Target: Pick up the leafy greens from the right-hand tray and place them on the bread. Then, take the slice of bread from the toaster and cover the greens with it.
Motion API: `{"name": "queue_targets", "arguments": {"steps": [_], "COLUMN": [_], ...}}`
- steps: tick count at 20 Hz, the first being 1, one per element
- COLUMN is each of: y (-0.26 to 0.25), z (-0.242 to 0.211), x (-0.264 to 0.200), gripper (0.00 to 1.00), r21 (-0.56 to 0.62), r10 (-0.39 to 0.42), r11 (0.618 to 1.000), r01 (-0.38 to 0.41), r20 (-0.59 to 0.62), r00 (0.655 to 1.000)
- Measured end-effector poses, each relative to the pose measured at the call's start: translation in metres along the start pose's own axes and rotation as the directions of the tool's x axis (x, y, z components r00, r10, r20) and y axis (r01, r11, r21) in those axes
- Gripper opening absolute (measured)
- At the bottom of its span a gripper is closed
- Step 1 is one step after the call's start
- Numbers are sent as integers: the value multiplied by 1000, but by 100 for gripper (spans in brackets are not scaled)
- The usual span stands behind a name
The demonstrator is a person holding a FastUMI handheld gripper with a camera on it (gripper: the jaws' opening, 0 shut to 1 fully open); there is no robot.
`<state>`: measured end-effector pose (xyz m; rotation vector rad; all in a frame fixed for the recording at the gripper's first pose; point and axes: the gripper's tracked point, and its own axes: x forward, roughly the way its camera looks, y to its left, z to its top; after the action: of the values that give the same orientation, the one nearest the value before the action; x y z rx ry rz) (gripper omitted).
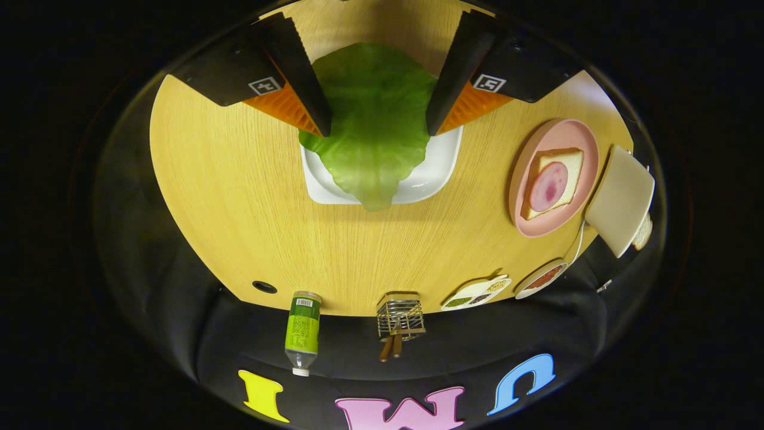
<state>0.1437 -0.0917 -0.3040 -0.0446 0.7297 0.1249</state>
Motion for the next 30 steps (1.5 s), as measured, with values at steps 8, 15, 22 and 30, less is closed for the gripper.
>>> {"name": "queue_targets", "arguments": {"steps": [8, 15, 22, 30], "y": [-12, 6, 5, 23], "z": [-3, -7, 2, 40], "x": [3, 1, -4, -34], "gripper": [57, 18, 5, 5], "r21": [-84, -155, 16, 4], "r10": [-42, -8, 77, 74], "r11": [996, 988, 997, 997], "r01": [42, 11, -77, -74], "r20": [-4, 17, -50, 19], "r00": [999, 1000, 996, 997]}}
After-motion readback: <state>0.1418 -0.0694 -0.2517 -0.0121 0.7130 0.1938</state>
